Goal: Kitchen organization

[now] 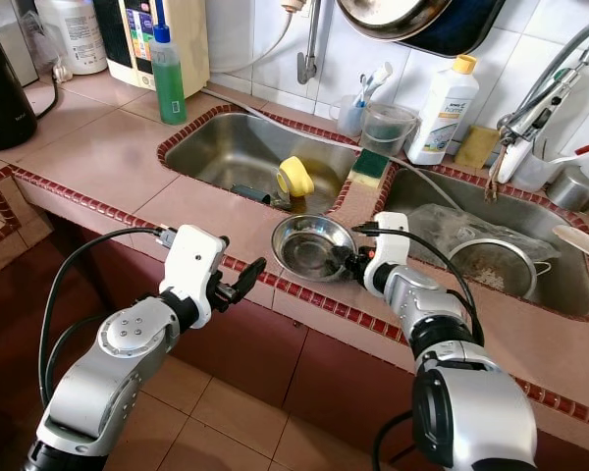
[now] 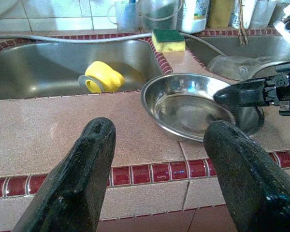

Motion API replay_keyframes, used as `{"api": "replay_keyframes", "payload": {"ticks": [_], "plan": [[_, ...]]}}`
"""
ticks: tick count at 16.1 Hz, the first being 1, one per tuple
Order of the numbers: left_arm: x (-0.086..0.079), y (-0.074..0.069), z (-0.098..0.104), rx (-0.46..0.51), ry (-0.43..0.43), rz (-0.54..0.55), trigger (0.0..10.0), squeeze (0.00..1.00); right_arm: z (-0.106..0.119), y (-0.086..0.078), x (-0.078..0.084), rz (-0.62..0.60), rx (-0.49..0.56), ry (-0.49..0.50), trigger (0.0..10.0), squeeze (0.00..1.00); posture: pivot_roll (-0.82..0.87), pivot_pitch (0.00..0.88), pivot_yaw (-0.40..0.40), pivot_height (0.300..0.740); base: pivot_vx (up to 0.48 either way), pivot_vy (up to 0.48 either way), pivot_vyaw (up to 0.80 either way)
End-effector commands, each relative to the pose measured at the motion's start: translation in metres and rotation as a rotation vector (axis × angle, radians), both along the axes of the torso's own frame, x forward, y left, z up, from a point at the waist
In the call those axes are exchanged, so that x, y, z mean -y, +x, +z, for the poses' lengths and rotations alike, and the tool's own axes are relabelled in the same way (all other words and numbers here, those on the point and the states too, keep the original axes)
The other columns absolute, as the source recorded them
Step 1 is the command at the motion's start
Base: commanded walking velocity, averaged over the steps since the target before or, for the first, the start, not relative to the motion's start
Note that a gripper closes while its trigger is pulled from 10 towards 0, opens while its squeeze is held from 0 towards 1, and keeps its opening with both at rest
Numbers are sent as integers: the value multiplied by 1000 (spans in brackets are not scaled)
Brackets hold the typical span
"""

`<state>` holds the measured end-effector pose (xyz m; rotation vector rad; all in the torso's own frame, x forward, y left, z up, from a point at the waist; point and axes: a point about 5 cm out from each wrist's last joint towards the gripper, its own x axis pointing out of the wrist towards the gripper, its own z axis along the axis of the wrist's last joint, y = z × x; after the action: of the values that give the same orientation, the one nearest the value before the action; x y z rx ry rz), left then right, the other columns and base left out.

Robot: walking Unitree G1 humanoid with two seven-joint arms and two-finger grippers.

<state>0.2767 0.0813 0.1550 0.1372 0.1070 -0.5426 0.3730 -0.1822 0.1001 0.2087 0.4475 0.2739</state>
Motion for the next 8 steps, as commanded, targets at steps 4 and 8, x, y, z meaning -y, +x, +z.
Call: {"api": "replay_keyframes", "payload": {"ticks": [4,8], "plan": [[2,-2,6,19,-12,-11,10000,0,6,2,12,-48,8,-10,0,0,52,35,-124,740,0,0,0],[14,-16,8,7,-47,-174,10000,0,7,3,12,-53,14,-10,0,0,52,28,-121,740,0,0,0]]}}
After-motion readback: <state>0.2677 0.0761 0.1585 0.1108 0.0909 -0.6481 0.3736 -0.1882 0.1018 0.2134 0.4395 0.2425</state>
